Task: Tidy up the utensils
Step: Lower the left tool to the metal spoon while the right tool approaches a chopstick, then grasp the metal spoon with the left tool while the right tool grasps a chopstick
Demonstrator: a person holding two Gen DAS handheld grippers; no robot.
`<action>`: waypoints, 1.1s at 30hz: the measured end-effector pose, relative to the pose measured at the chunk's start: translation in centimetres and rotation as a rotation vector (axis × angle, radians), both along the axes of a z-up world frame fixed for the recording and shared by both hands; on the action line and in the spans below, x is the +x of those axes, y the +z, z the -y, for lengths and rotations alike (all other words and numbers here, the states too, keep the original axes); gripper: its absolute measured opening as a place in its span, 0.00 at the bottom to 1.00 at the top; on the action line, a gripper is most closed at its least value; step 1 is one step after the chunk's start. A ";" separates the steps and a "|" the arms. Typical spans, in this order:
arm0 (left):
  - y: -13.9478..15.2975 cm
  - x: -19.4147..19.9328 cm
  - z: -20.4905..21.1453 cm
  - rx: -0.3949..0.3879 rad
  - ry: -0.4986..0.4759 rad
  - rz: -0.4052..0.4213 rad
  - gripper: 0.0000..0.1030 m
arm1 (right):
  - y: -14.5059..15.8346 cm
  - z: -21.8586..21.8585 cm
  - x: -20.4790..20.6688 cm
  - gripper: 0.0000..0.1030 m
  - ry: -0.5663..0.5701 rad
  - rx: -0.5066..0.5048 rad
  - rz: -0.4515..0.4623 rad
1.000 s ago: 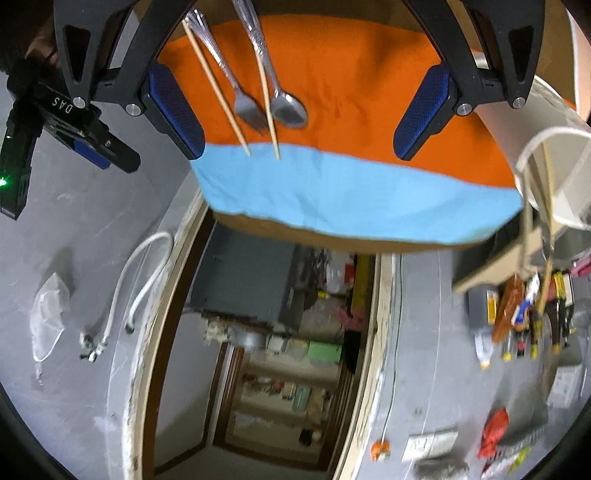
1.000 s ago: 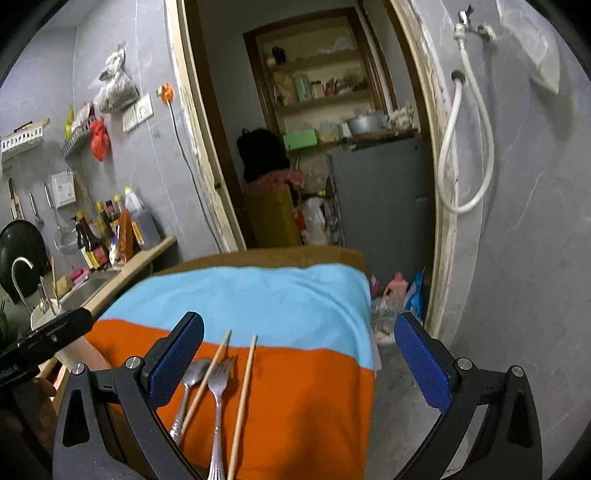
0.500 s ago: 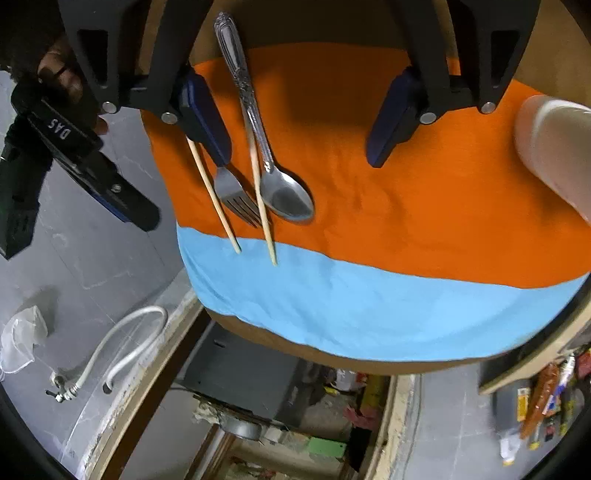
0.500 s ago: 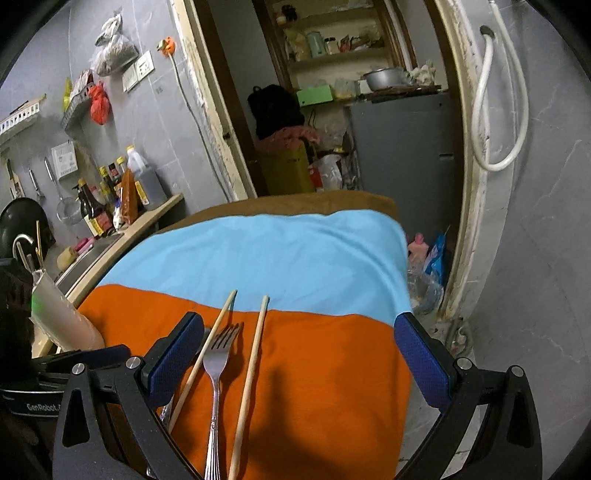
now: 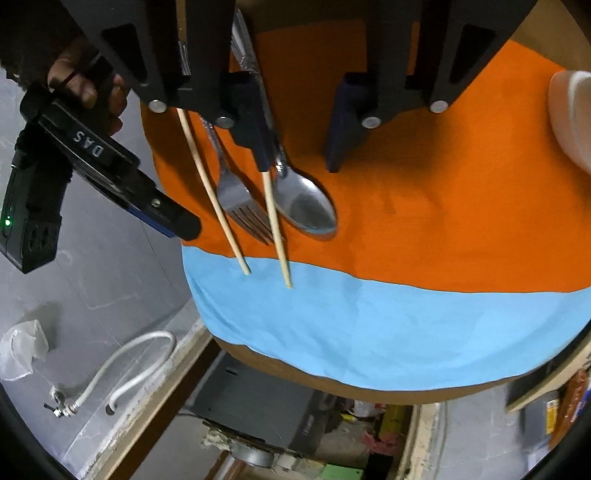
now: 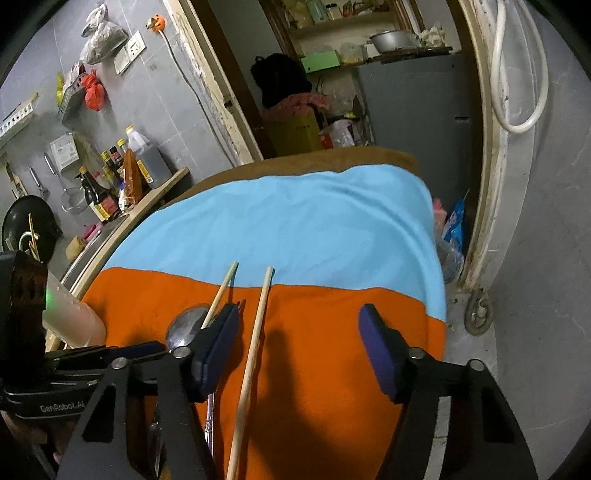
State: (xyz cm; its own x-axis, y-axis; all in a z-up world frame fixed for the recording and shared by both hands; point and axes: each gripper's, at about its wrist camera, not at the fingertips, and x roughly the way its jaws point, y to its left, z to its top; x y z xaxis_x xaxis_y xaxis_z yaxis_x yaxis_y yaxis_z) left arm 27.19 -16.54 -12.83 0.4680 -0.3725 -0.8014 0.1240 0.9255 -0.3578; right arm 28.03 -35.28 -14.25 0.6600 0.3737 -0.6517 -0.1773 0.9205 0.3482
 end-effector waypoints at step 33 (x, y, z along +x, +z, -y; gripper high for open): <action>0.7 1.6 -2.5 -0.124 0.034 -0.052 0.03 | 0.0 -7.0 5.3 0.04 0.024 -0.179 -0.309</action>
State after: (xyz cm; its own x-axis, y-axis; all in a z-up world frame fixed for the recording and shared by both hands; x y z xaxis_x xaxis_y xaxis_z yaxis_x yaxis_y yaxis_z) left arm 28.80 -14.09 -12.17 0.4406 -0.4549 -0.7739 0.0719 0.8772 -0.4747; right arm 33.35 -28.31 -14.28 0.4135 0.2490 -0.8758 -0.1114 0.9685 0.2227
